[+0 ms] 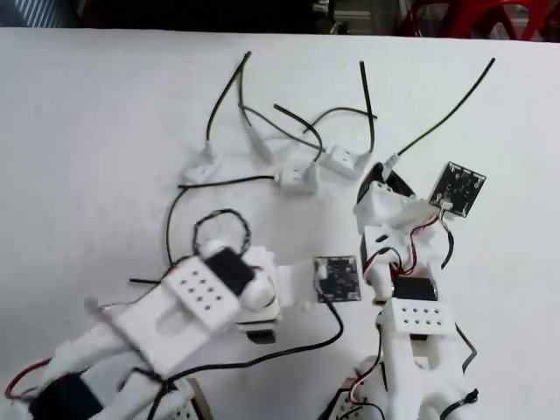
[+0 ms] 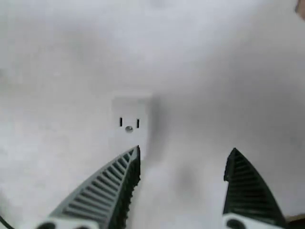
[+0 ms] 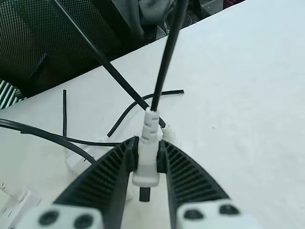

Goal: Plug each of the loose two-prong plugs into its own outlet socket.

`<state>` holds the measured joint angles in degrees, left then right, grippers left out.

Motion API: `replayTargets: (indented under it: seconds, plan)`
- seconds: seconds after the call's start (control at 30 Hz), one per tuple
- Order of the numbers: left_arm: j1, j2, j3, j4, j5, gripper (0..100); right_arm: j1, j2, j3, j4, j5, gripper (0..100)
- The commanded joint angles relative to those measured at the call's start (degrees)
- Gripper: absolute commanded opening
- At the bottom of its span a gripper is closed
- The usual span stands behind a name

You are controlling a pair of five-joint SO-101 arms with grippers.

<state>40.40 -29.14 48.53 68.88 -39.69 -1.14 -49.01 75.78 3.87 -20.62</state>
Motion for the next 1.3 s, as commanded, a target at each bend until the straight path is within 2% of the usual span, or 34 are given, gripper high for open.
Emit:
replayTargets:
  seconds: [0.0,0.23,0.43,0.9,1.1,1.27]
  plan:
    - [1.5,11.0,-5.8,-4.5,0.2,28,0.6,-1.2,-0.8,-1.2,-0.2,1.7]
    - [1.3,27.1,-14.9,-4.0,0.2,28,0.5,-1.2,-0.8,-1.2,-0.1,1.7]
    - [-5.8,38.6,-23.4,-3.3,-1.6,28,0.5,-1.2,-0.8,-1.2,-0.1,1.7]
    - [-17.5,39.3,-27.3,-4.9,-2.5,29,2.1,-1.5,-0.9,-1.2,-0.2,1.7]
    - [-23.4,39.3,-36.7,3.4,-2.3,29,2.0,-1.3,-0.9,-1.2,-0.2,1.7]
    - [-25.8,39.3,-43.3,8.4,-2.3,29,2.0,-1.2,-0.9,-1.2,-0.1,1.7]
